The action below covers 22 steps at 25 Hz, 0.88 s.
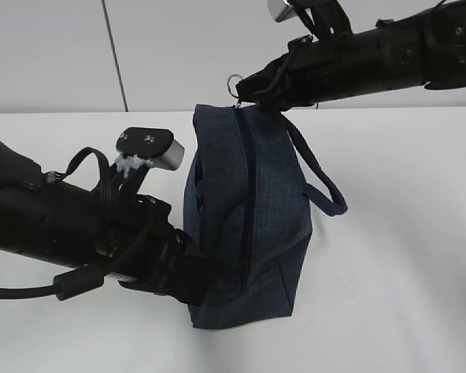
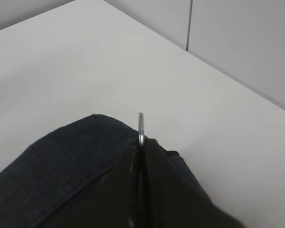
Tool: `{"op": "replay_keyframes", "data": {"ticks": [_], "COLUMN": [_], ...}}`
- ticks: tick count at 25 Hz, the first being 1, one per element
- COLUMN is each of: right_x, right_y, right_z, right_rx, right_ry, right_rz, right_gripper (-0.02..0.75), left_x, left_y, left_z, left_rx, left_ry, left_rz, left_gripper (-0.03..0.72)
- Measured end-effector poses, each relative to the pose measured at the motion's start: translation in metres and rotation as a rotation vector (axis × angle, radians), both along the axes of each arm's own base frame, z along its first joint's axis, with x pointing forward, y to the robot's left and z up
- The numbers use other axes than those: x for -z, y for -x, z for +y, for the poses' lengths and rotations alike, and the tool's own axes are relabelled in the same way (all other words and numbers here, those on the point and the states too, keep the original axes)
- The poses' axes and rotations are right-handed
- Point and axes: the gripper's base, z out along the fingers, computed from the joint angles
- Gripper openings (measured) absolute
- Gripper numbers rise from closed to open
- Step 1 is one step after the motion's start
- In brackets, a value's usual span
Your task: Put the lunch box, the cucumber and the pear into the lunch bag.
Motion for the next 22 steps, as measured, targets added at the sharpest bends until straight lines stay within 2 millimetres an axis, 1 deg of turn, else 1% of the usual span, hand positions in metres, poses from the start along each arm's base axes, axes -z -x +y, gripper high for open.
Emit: {"op": "replay_keyframes", "data": {"ticks": [6,8,10,15,17,22], "right_x": [0.002,0.0,-0.002,-0.004,-0.002,0.008], "right_y": [-0.018,-0.023,-0.03,-0.045,-0.051,-0.069], "right_z": [-0.013,-0.015,-0.015,-0.014,-0.014,-0.023], "right_rx": [-0.05,-0.074,-0.091,-0.108,-0.126,-0.126], "right_ry": [-0.041,-0.069,-0.111,-0.155,-0.177,-0.215], "right_rz": [0.122,0.157,0.192,0.212,0.237,0.282], "right_gripper": [0.0,0.0,0.0,0.0,0.0,0.0], "left_x": [0.0,0.0,0.0,0.0,0.0,0.0], "left_y": [0.0,0.0,0.0,0.0,0.0,0.0], "left_z": [0.0,0.0,0.0,0.0,0.0,0.0], "left_rx": [0.001,0.001,0.002,0.004,0.005,0.006], "left_ry": [0.0,0.0,0.0,-0.001,-0.002,-0.004], "left_rz": [0.001,0.001,0.001,0.0,-0.001,-0.002], "left_gripper": [0.004,0.004,0.004,0.004,0.004,0.004]}}
